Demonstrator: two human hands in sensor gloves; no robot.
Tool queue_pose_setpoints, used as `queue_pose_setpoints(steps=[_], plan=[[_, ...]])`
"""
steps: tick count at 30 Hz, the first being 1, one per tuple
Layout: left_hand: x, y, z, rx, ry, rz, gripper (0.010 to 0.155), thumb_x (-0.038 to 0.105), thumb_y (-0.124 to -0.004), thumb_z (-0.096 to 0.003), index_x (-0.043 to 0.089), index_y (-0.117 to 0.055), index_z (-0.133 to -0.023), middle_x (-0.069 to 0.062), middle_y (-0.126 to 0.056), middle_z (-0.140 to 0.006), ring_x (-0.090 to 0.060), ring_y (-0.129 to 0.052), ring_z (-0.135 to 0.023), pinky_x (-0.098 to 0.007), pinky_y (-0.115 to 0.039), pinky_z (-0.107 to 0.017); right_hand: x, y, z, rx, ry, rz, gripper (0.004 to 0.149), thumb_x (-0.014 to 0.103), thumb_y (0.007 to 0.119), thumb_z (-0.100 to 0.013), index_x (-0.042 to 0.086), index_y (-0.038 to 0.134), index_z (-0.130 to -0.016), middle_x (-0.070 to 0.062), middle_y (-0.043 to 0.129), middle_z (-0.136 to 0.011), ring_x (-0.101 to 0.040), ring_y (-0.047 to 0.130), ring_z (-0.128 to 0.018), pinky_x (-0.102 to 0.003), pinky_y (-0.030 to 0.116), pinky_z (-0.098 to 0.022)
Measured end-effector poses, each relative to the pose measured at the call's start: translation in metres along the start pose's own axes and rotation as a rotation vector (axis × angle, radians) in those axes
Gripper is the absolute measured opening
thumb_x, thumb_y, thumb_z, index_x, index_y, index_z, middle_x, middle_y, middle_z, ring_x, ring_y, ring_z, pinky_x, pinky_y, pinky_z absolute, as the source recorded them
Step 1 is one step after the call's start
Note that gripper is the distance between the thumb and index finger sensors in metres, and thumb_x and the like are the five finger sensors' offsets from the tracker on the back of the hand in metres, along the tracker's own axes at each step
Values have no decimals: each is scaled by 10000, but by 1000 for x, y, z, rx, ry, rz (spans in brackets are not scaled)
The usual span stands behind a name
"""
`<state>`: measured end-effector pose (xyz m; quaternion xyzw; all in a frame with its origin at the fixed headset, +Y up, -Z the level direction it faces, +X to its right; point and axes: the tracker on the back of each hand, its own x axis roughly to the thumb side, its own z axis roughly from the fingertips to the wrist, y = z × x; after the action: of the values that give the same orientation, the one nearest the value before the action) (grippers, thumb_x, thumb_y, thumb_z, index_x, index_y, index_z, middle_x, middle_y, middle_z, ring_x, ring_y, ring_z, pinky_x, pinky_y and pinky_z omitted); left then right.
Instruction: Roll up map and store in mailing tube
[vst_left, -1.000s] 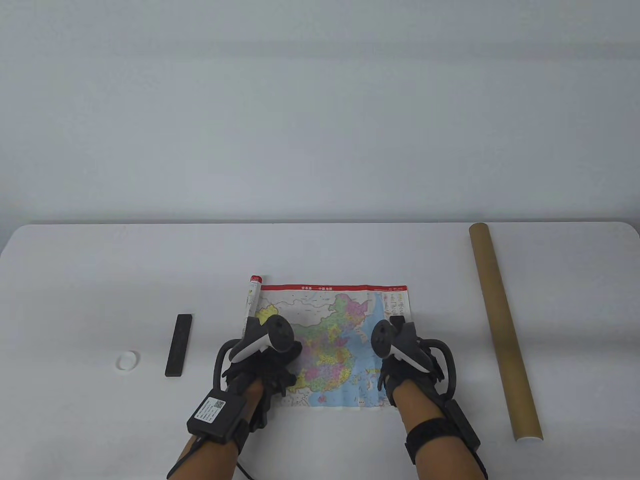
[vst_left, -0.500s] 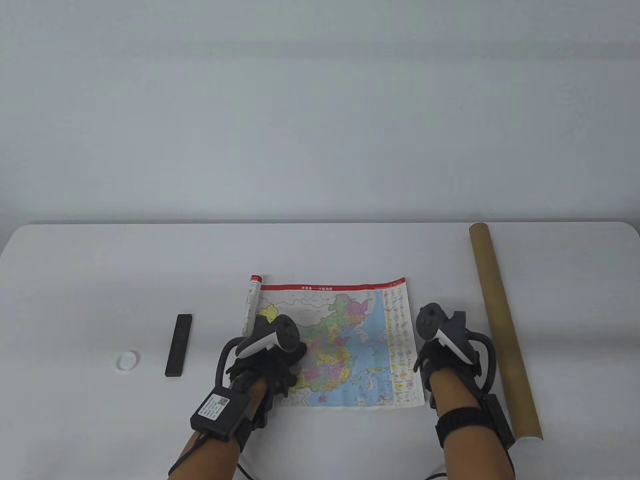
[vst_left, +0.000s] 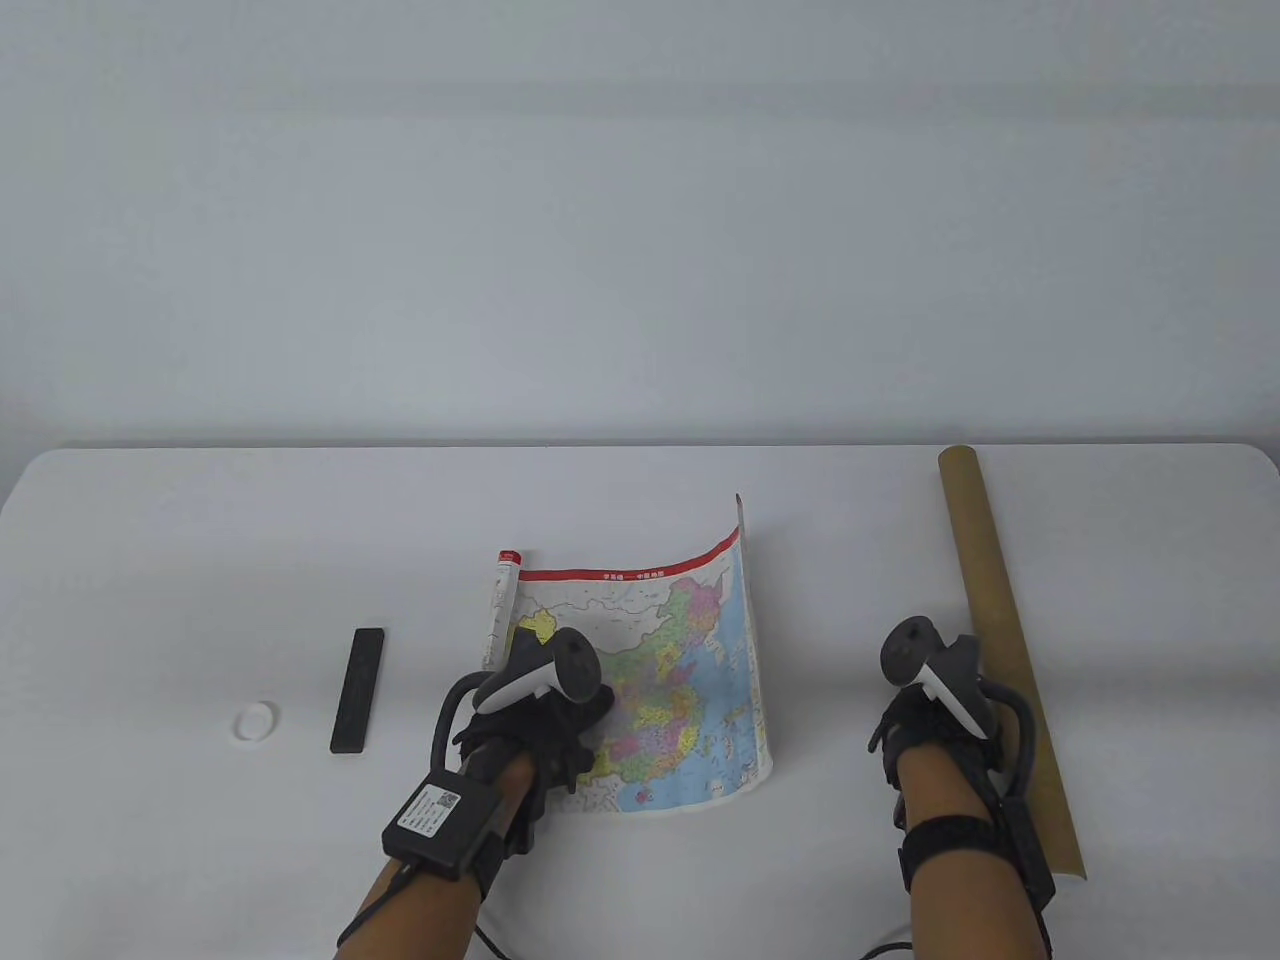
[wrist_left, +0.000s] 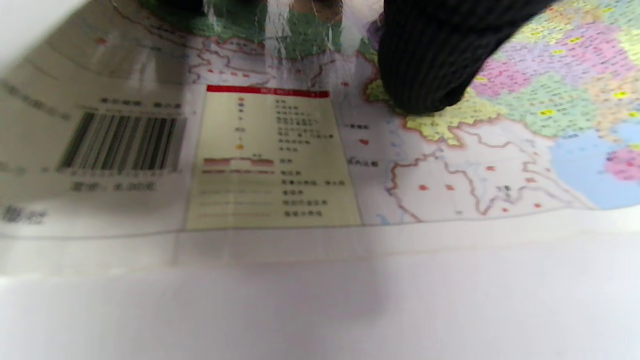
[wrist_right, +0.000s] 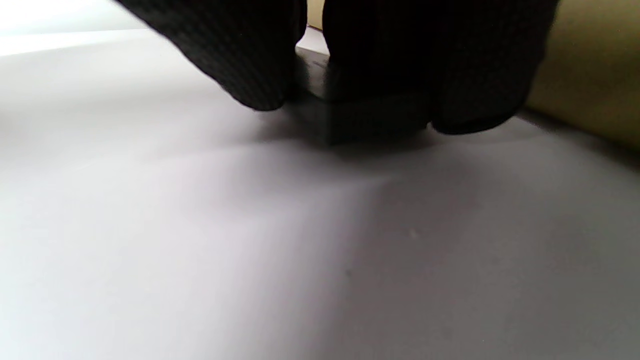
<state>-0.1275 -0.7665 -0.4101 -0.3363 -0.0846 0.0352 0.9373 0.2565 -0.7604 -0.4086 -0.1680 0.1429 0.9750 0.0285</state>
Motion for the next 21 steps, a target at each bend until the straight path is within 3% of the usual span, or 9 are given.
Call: queue_pose_setpoints(steps=[8, 13, 18, 21], plan=[[7, 4, 1, 13, 15, -78, 669, 489, -829, -473, 570, -464, -1028, 88, -319, -1183, -391, -417, -1090, -491, -578, -794, 7, -1, 2, 49, -26, -8, 678, 242, 806, -541, 62, 486, -1111, -338, 546, -1012, -544, 768, -767, -557, 763, -496], [16, 8, 2, -7, 48, -167, 693, 387, -841, -482, 588, -453, -1020, 76, -373, -1171, -399, -563, -1022, -429, -650, -765, 17, -15, 10, -3, -96, -33, 699, 259, 809, -542, 43, 469, -1113, -344, 489, -1035, -578, 718, -801, -583, 733, -510], [26, 10, 4, -7, 53, -231, 773, 448, -907, -444, 541, -425, -1040, 47, -476, -1125, -296, -783, -855, -332, -755, -666, 29, -39, 24, -83, -178, -93, 712, 282, 811, -544, 37, 463, -1116, -341, 484, -1039, -577, 712, -810, -588, 729, -512], [29, 9, 3, 8, 80, -279, 780, 502, -901, -420, 536, -435, -1044, 60, -498, -1126, -256, -717, -954, -377, -660, -741, 32, -55, 35, -139, -224, -164, 711, 291, 804, -549, 30, 462, -1116, -344, 476, -1041, -582, 704, -812, -594, 723, -513]])
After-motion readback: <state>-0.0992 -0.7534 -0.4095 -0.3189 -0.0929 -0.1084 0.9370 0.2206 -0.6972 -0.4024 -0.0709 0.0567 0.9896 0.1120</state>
